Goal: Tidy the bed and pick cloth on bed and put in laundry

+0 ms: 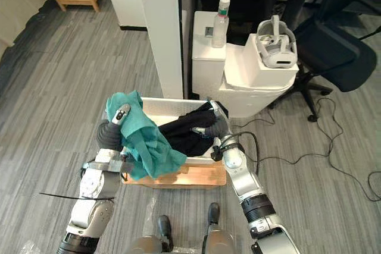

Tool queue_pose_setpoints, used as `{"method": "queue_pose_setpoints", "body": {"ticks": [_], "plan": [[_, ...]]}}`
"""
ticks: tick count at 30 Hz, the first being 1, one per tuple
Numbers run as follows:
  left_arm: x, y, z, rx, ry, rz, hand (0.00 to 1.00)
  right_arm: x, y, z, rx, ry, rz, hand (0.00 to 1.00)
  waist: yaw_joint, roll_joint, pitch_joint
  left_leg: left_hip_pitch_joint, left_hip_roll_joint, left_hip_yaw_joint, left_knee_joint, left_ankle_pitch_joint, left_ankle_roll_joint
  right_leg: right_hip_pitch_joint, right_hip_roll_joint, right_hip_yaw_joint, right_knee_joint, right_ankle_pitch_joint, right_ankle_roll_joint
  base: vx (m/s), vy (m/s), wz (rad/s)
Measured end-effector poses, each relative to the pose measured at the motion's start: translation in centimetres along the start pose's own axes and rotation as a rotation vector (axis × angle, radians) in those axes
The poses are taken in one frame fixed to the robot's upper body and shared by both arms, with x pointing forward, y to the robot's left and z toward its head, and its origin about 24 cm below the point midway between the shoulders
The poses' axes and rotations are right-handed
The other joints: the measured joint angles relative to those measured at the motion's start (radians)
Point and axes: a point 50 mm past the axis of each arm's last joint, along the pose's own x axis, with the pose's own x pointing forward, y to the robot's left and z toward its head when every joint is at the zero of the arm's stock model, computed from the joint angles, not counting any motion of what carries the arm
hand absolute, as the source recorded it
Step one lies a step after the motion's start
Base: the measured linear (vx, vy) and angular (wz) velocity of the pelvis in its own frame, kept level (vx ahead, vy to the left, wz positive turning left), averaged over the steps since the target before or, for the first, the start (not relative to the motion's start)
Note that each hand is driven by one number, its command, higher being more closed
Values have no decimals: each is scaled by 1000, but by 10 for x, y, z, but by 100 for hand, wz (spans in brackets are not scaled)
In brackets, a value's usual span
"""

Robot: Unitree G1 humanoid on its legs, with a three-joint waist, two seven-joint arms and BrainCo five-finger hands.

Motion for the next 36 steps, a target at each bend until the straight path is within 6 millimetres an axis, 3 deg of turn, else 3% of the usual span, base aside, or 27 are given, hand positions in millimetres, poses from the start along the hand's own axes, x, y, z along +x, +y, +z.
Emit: {"method": "queue_pose_setpoints", "body": {"ticks": [5, 7, 10, 14, 18, 19, 27, 36], "plan": [[5, 24, 28, 94, -137, 106, 100, -17, -45, -6, -55, 9, -193, 0, -5, 1, -36, 12, 6, 5, 2, 1, -1, 1, 9, 4, -1, 0, 0, 12, -30, -4], [11, 24, 35, 173, -178, 116, 100, -24, -54, -13, -61, 38, -226, 0, -8, -4, -52, 17, 7, 14, 1, 1, -2, 2, 10, 12, -2, 0, 0, -16, -32, -10], [25, 17, 36, 328, -208, 82, 100, -37, -51, -26, -53, 92, -230, 0, -13, -9, -72, 27, 3, 33, -6, 1, -2, 0, 9, 32, -2, -1, 1, -58, -34, -19], [51, 7, 36, 470, -246, 43, 100, -54, -43, -40, -29, 161, -216, 0, -57, -8, -89, 36, -1, 55, -37, -2, -7, -4, 10, 50, -2, -10, 13, -87, -35, -16], [75, -2, 36, 547, -261, 27, 100, -66, -40, -51, -36, 213, -212, 0, -68, -1, -110, 51, 4, 79, -60, 5, -16, -16, 21, 79, -2, -6, 7, 18, -31, -23], [78, -5, 34, 571, -258, 8, 100, -67, -38, -52, -35, 217, -205, 0, -86, 0, -110, 56, 6, 83, -57, 8, -11, -18, 23, 85, -3, -5, 6, 60, -25, -9], [70, -3, -5, 639, -79, -29, 100, -76, -33, -58, -30, 249, -191, 0, -108, -1, -110, 60, 2, 88, -53, 9, -13, -18, 21, 96, -4, -3, 3, 18, -17, -3], [38, -4, -37, 599, 77, -61, 100, -78, -21, -55, -41, 243, -148, 0, -108, 0, -110, 67, 7, 113, -44, -2, -15, -20, 27, 122, -7, 2, -3, -59, -44, -8]]}}
